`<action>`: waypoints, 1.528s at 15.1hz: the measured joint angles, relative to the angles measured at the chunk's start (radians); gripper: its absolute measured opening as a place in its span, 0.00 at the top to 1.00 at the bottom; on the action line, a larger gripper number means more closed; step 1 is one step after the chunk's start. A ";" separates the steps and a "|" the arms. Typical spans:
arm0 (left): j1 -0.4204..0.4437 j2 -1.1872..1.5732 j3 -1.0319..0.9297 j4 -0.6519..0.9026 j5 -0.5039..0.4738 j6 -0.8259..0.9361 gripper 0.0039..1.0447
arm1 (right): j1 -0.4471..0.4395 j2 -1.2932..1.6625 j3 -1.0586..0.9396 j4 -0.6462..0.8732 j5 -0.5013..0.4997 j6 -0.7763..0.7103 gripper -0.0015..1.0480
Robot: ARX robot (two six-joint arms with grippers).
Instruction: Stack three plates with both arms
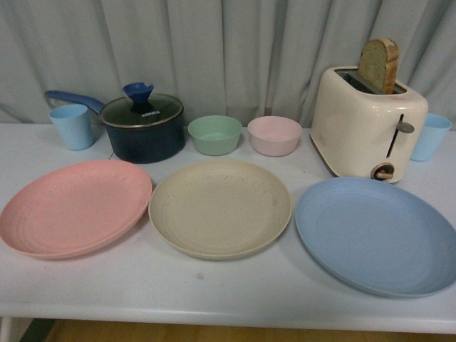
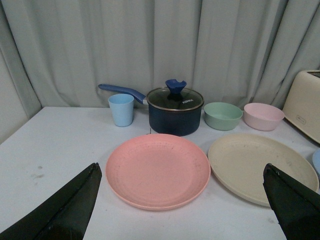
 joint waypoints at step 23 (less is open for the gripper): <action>0.000 0.000 0.000 0.000 0.000 0.000 0.06 | 0.000 0.000 0.000 0.000 0.000 0.000 0.06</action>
